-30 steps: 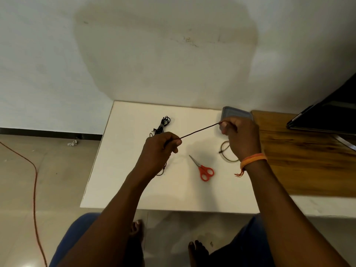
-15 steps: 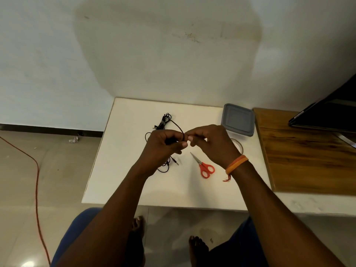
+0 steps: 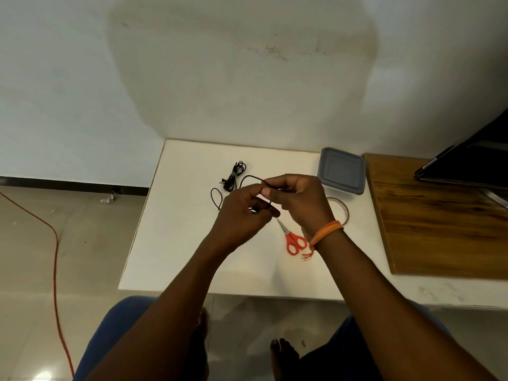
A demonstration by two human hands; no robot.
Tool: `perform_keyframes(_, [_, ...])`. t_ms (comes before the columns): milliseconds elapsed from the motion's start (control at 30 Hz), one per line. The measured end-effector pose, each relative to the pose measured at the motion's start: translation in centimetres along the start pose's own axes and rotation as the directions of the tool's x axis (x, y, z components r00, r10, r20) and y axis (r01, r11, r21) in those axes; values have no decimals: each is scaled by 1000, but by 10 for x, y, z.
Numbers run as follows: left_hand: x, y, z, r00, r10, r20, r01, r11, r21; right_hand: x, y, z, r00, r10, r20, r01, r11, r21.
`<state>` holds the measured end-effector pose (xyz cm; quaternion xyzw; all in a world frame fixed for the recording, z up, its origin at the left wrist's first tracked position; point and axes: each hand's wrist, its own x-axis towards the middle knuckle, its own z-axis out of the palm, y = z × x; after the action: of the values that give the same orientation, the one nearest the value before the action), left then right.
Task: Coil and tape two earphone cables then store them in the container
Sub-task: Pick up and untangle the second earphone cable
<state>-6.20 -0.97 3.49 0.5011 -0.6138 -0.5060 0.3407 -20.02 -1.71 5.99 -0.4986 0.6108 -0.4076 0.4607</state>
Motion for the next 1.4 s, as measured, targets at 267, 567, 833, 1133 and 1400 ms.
perform_keyframes(267, [1,-1,-3,979,-131,-158,107,982,-155,10,-8,-24,934,346,-89,-221,754,619])
perform_keyframes(567, [4,4,-3,951,-45,-306,-21,977,-211,9,-9,-26,957,290,-18,-221,766,604])
perform_keyframes(833, [9,7,-17,938,-306,-164,76,640,-765,1,-10,-13,964,215,155,-251,930,270])
perform_keyframes(1133, [8,8,-20,963,-221,-152,71,757,-650,10,4,-11,847,470,-251,-327,830,452])
perform_keyframes(1400, [7,10,-15,982,-117,-146,12,817,-576,2,-10,-9,983,-47,178,38,998,51])
